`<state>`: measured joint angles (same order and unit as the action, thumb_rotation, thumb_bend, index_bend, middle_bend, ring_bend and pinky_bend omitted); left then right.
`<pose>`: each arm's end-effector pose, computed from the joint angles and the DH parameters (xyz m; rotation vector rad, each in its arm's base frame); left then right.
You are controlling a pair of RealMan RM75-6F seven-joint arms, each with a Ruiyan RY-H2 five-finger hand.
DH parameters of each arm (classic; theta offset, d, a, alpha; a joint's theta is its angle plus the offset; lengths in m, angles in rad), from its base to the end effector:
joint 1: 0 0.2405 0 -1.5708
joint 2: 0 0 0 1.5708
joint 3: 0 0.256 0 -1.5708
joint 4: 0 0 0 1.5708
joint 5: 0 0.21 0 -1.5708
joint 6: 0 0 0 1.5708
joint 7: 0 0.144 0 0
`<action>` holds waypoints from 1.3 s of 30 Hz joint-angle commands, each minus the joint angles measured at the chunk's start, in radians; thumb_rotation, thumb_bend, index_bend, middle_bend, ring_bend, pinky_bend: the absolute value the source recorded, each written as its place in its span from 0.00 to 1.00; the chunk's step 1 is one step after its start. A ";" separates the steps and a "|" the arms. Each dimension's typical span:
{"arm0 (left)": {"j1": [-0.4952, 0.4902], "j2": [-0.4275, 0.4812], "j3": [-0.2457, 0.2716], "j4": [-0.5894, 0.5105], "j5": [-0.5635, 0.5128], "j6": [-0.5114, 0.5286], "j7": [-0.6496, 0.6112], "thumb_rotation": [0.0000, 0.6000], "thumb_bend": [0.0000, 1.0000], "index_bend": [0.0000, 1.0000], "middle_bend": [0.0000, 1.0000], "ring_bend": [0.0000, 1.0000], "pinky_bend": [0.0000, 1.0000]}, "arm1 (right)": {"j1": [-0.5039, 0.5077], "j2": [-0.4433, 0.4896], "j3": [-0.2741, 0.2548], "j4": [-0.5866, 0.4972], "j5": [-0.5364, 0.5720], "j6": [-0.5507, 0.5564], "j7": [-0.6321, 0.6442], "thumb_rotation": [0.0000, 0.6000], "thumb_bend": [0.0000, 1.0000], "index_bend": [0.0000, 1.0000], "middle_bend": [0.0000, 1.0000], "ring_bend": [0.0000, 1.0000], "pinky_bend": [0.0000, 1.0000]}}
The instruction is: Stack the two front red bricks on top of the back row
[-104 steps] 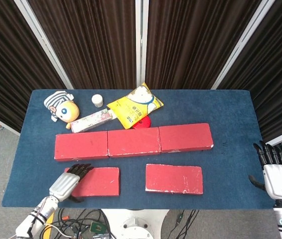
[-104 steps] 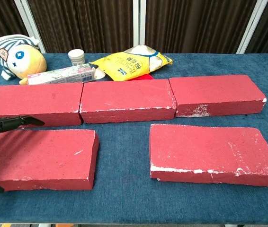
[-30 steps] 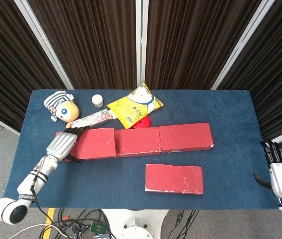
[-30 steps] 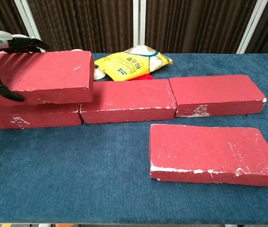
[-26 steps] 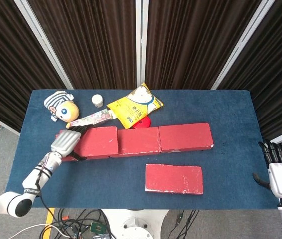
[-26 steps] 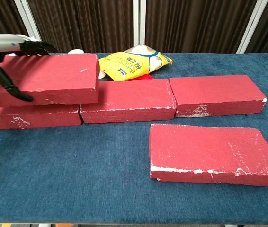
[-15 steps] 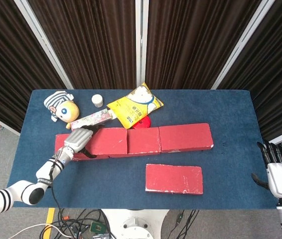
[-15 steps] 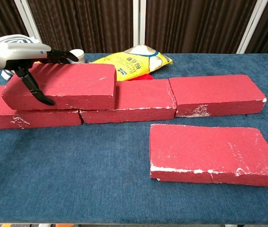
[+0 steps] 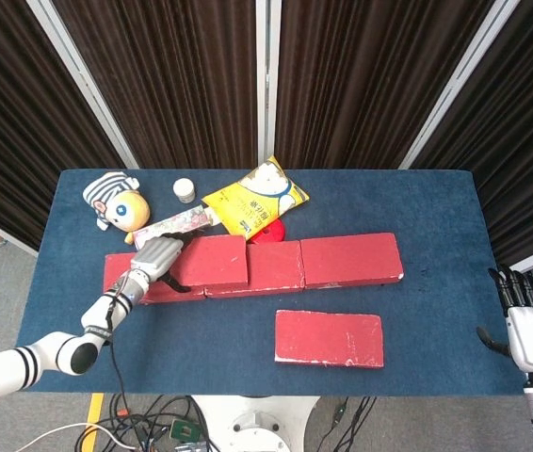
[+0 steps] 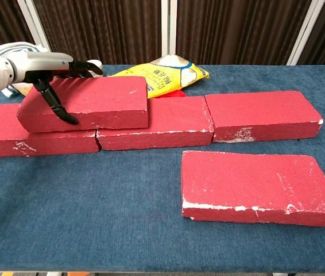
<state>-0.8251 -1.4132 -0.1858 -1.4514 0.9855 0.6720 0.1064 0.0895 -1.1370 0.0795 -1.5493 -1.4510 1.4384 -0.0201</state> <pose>-0.1651 0.3726 0.0028 -1.8964 -1.2606 -0.8135 -0.3277 -0.1895 0.1608 1.3661 -0.8861 0.8315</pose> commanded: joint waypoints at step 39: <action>-0.049 -0.018 0.042 -0.052 -0.112 0.055 0.072 1.00 0.04 0.04 0.14 0.26 0.23 | 0.009 0.002 0.011 -0.018 0.021 -0.012 -0.002 1.00 0.14 0.00 0.00 0.00 0.00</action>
<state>-0.8737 -1.4308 -0.1437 -1.5042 0.8741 0.7272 0.1788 0.0987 -1.1349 0.0901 -1.5670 -1.4296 1.4268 -0.0218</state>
